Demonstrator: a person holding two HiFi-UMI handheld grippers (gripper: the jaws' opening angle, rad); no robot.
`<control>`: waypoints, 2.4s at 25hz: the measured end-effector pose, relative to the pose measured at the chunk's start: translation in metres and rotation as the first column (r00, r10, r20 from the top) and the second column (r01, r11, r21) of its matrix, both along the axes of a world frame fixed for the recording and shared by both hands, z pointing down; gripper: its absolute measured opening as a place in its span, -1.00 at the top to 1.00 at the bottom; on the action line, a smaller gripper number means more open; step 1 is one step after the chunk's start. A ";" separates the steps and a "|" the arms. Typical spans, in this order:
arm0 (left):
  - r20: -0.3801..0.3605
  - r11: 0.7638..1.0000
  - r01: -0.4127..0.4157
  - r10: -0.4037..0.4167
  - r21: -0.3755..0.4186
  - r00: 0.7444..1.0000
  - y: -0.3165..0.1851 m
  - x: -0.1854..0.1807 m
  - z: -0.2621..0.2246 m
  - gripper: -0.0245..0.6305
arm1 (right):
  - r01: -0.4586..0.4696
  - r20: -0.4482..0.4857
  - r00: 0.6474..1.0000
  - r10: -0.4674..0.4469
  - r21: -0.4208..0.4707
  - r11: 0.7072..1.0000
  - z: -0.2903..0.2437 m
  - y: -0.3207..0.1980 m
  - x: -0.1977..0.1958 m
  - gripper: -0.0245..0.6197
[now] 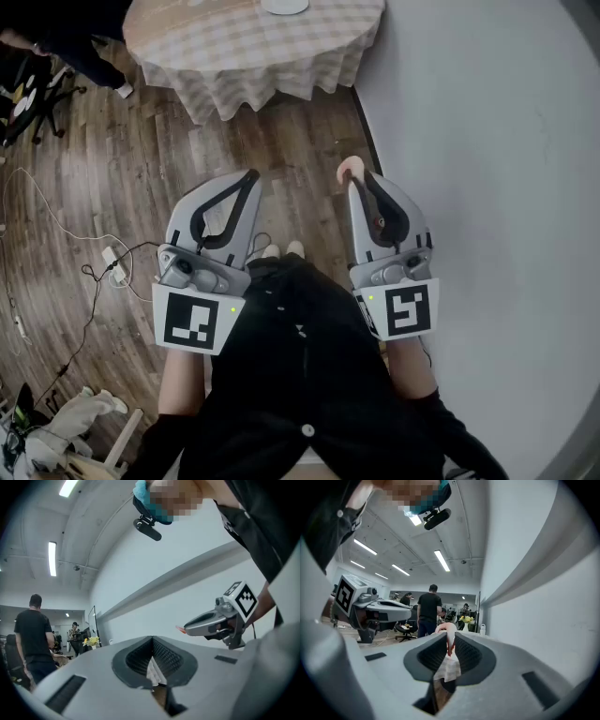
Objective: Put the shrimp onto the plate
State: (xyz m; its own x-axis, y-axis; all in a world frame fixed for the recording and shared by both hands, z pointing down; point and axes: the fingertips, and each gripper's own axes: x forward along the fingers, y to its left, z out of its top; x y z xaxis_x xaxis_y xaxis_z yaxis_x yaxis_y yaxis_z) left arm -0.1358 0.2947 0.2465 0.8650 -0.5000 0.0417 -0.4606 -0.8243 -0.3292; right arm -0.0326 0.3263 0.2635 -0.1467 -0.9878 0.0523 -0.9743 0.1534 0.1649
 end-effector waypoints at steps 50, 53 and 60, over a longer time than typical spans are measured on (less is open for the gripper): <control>-0.001 0.994 0.109 -0.109 0.016 0.994 -0.001 0.045 -0.006 0.92 | 0.054 0.048 0.997 -0.056 0.044 0.998 -0.004 -0.006 0.063 0.80; -0.006 0.994 0.109 -0.109 0.025 0.994 -0.005 0.047 -0.007 0.92 | 0.052 0.047 0.997 -0.055 0.049 0.997 -0.004 -0.008 0.066 0.80; -0.013 0.995 0.096 -0.096 0.036 0.995 -0.025 0.053 -0.009 0.92 | 0.043 0.040 0.998 -0.045 0.054 0.998 -0.005 -0.026 0.070 0.80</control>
